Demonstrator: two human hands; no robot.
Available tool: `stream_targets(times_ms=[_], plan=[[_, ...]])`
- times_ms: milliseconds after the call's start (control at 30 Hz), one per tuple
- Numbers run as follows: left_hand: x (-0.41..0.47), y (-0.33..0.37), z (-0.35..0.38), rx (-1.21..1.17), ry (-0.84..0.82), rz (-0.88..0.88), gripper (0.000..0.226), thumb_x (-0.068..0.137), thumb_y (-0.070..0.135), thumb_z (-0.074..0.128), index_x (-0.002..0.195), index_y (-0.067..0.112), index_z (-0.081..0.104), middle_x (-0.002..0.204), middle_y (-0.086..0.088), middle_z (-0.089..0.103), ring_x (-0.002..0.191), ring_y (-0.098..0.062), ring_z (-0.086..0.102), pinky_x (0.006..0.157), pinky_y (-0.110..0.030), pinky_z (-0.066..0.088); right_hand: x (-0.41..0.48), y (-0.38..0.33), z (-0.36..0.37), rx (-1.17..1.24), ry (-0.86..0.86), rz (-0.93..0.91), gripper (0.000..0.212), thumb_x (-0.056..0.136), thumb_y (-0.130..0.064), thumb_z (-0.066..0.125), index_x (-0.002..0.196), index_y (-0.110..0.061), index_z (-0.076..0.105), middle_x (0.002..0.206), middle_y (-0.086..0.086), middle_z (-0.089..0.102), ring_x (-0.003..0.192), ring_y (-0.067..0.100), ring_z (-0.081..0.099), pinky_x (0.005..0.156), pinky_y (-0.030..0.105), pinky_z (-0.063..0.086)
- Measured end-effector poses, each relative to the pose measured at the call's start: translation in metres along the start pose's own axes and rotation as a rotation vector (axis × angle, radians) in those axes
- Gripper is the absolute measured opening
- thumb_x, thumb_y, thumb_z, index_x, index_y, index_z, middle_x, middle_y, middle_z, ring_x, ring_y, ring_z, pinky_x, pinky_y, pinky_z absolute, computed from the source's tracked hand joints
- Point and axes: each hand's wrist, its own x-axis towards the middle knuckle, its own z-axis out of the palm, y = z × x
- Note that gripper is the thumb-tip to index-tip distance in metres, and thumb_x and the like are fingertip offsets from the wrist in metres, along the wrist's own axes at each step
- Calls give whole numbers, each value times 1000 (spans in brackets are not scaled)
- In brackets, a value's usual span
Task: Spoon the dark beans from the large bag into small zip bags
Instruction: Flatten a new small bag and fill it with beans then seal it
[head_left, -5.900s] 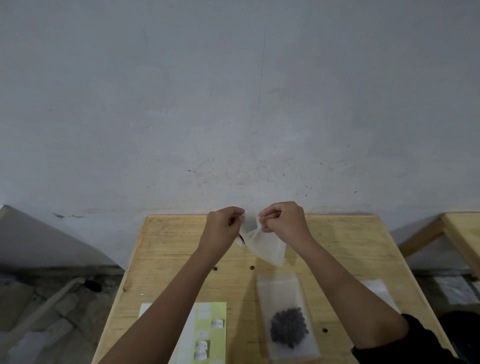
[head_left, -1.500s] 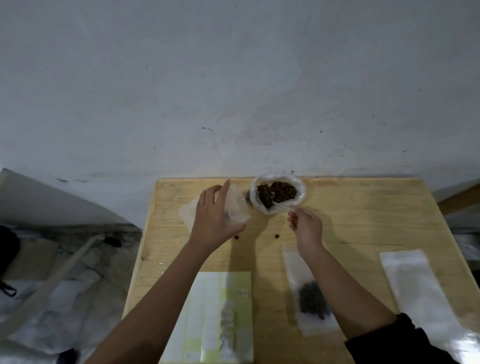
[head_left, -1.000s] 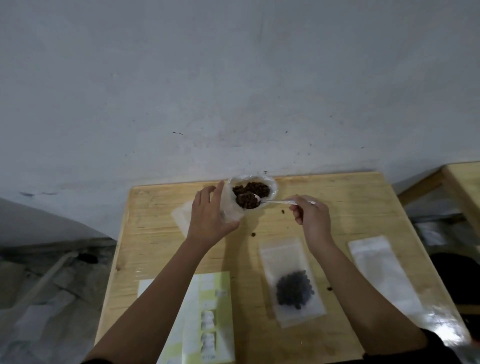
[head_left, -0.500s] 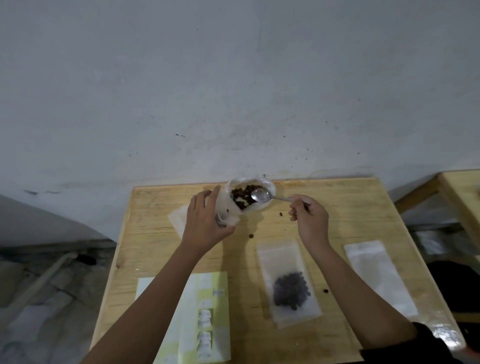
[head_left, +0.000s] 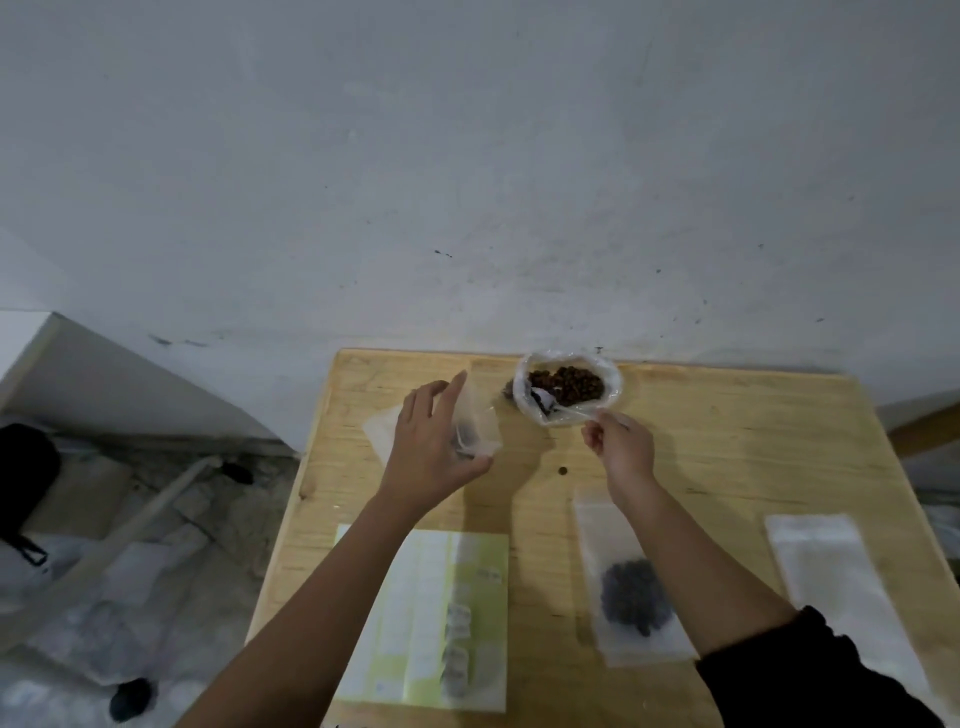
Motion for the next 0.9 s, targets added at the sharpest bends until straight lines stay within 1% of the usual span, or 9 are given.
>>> stream_targets(times_ms=[100, 200, 300, 433, 500, 600, 667, 800, 900], plan=[[0, 3, 1, -22, -18, -11, 97, 63, 40, 78, 143, 16, 31, 130, -11, 40, 119, -16, 27, 99, -31, 27, 7, -3, 6, 123, -5, 133, 29, 91, -6, 52, 61, -7, 53, 60, 7, 52, 55, 17, 46, 56, 28, 41], [0, 7, 2, -36, -21, -14, 98, 63, 36, 80, 144, 17, 29, 132, -10, 38, 121, -17, 27, 100, -29, 25, 8, -10, 10, 358, 25, 248, 18, 91, -1, 52, 74, -3, 56, 68, 10, 54, 58, 14, 51, 46, 17, 48], [-1, 8, 4, -29, -18, -17, 99, 62, 37, 80, 144, 17, 29, 132, -10, 38, 121, -19, 28, 102, -31, 26, 5, -12, 7, 430, 54, 262, 20, 91, 1, 52, 72, -3, 55, 67, 10, 52, 57, 14, 49, 48, 16, 48], [-2, 9, 8, -14, -8, -17, 98, 62, 38, 81, 143, 15, 31, 130, -13, 41, 120, -24, 34, 102, -37, 31, -1, -10, -11, 368, 39, 172, 28, 90, 0, 50, 63, -5, 52, 60, 8, 47, 51, 14, 43, 53, 21, 41], [-1, 12, 11, -6, -12, -21, 97, 62, 37, 80, 143, 15, 32, 130, -12, 41, 119, -24, 34, 101, -36, 31, -5, -11, -24, 335, 29, 115, 24, 90, -2, 51, 67, -4, 56, 57, 7, 49, 49, 14, 44, 52, 21, 41], [4, 21, 19, 6, -28, -24, 97, 62, 37, 80, 143, 14, 32, 129, -12, 41, 119, -26, 36, 100, -35, 32, -12, -20, -44, 304, 0, 28, 12, 89, -3, 54, 83, 2, 64, 56, 6, 54, 50, 14, 48, 46, 18, 43], [9, 30, 25, 16, -48, -29, 96, 63, 38, 79, 143, 13, 32, 129, -13, 42, 120, -28, 37, 100, -36, 32, -20, -29, -57, 330, -22, -16, 13, 89, -1, 54, 92, 5, 64, 58, 7, 56, 46, 10, 52, 44, 15, 44], [17, 52, 35, 0, -67, -22, 97, 63, 39, 79, 143, 12, 31, 129, -13, 41, 120, -30, 36, 101, -36, 31, -39, -49, -77, 326, -93, -146, 14, 90, 2, 50, 87, 4, 64, 49, 1, 59, 40, 7, 53, 42, 15, 43], [22, 69, 41, -27, -84, 8, 98, 63, 40, 80, 143, 12, 31, 130, -13, 40, 122, -30, 34, 102, -36, 30, -51, -54, -89, 190, -166, -272, 16, 91, 2, 50, 89, 5, 66, 59, 9, 57, 44, 7, 53, 44, 17, 43]])
